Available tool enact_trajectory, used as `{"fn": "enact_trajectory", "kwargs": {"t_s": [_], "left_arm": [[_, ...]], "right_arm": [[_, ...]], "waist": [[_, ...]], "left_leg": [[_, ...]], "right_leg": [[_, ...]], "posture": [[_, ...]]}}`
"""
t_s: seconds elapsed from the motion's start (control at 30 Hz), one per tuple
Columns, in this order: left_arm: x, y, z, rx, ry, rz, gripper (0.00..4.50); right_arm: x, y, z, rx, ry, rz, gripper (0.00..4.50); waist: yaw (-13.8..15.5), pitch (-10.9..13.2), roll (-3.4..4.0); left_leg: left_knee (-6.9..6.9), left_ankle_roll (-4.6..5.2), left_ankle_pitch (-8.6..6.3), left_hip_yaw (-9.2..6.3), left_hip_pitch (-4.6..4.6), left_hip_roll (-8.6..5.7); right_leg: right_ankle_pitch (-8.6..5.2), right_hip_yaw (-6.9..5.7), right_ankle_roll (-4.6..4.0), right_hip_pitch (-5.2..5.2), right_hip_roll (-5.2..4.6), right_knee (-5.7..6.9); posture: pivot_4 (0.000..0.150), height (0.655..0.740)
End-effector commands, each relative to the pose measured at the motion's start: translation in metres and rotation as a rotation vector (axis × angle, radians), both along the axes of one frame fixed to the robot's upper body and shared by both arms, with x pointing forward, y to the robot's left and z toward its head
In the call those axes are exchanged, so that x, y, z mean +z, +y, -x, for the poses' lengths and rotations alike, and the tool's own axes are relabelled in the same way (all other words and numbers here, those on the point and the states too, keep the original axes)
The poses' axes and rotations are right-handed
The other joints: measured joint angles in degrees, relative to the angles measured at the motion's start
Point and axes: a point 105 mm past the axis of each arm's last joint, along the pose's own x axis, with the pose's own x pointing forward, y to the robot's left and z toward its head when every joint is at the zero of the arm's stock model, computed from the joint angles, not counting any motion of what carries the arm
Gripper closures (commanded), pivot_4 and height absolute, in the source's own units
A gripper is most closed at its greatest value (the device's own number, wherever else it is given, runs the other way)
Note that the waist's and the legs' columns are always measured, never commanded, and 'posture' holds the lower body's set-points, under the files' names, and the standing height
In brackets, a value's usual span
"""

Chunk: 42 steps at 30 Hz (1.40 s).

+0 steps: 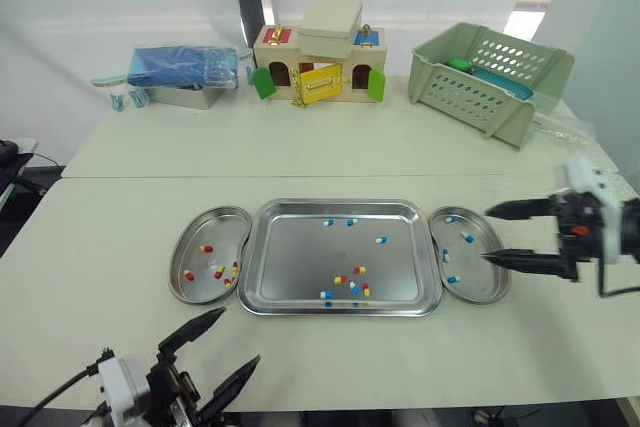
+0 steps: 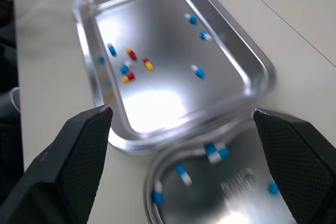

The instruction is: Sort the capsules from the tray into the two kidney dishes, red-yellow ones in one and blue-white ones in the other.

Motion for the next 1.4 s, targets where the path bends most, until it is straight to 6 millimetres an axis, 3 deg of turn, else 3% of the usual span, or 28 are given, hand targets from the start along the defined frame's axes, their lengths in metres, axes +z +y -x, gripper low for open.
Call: {"fn": "enact_trajectory", "kwargs": {"t_s": [0.03, 0.13, 0.27, 0.37, 0.47, 0.5, 0.8, 1.07, 1.4], "left_arm": [[-0.002, -0.003, 0.003, -0.006, -0.03, -0.012, 0.02], [-0.004, -0.004, 0.003, -0.006, -0.045, -0.013, 0.02], [-0.004, -0.007, 0.003, -0.007, -0.069, -0.023, 0.02], [-0.003, -0.008, 0.004, -0.004, -0.082, -0.016, 0.0], [-0.003, -0.01, 0.006, -0.004, -0.089, -0.015, 0.0], [-0.003, -0.011, 0.007, -0.005, -0.09, -0.014, 0.0], [-0.003, -0.014, 0.004, -0.002, -0.112, -0.017, 0.0], [-0.003, -0.013, 0.003, 0.001, -0.106, -0.022, 0.0], [-0.003, -0.011, 0.003, 0.005, -0.097, -0.032, 0.0]], "right_arm": [[-0.007, 0.042, 0.013, 0.127, 0.011, 0.024, 0.0], [-0.022, 0.073, 0.011, 0.192, 0.023, 0.086, 0.0], [-0.028, 0.109, -0.012, 0.198, -0.032, 0.104, 0.0], [-0.038, 0.129, -0.026, 0.212, -0.07, 0.143, 0.65], [-0.05, 0.143, -0.031, 0.228, -0.062, 0.185, 1.69], [-0.056, 0.146, -0.031, 0.237, -0.056, 0.209, 2.01], [-0.078, 0.165, -0.028, 0.267, -0.032, 0.267, 2.01], [-0.089, 0.173, -0.023, 0.304, -0.05, 0.311, 2.01], [-0.102, 0.175, -0.032, 0.32, -0.123, 0.402, 2.01]], "waist": [[0.2, 0.0, -0.01], [0.2, 0.0, -0.02], [0.1, 0.0, -0.01], [0.1, 0.0, -0.02], [0.1, 0.0, -0.02], [0.1, 0.0, -0.02], [0.0, 0.0, -0.02], [-0.1, 0.0, -0.02], [-0.5, 0.0, -0.02]], "left_leg": [[0.0, 0.0, 0.0, 0.0, -0.01, 0.0], [0.0, 0.0, 0.0, -0.01, -0.04, -0.01], [0.0, 0.0, 0.0, -0.15, -0.07, -0.01], [0.0, 0.0, 0.0, -0.19, -0.08, -0.01], [0.0, 0.0, 0.0, -0.26, -0.13, -0.01], [0.0, 0.0, 0.01, -0.28, -0.14, 0.0], [0.01, 0.0, 0.01, -0.39, -0.18, -0.01], [0.0, 0.0, 0.01, -0.41, -0.18, -0.01], [0.0, -0.01, 0.01, -0.45, -0.18, -0.01]], "right_leg": [[0.0, 0.0, 0.0, 0.0, 0.0, -0.01], [0.0, -0.02, 0.0, -0.04, -0.01, -0.03], [0.0, -0.13, 0.0, -0.08, -0.01, 0.0], [0.0, -0.19, 0.0, -0.09, -0.01, 0.0], [0.0, -0.26, 0.0, -0.12, -0.01, -0.01], [0.0, -0.29, -0.01, -0.13, -0.01, -0.01], [0.0, -0.37, -0.01, -0.16, 0.0, 0.02], [0.0, -0.39, -0.01, -0.17, 0.0, 0.02], [0.0, -0.41, -0.01, -0.18, 0.01, 0.03]], "posture": [[0.15, 0.74], [0.15, 0.74], [0.15, 0.74], [0.15, 0.74], [0.15, 0.74], [0.15, 0.74], [0.15, 0.74], [0.15, 0.74], [0.15, 0.74]]}}
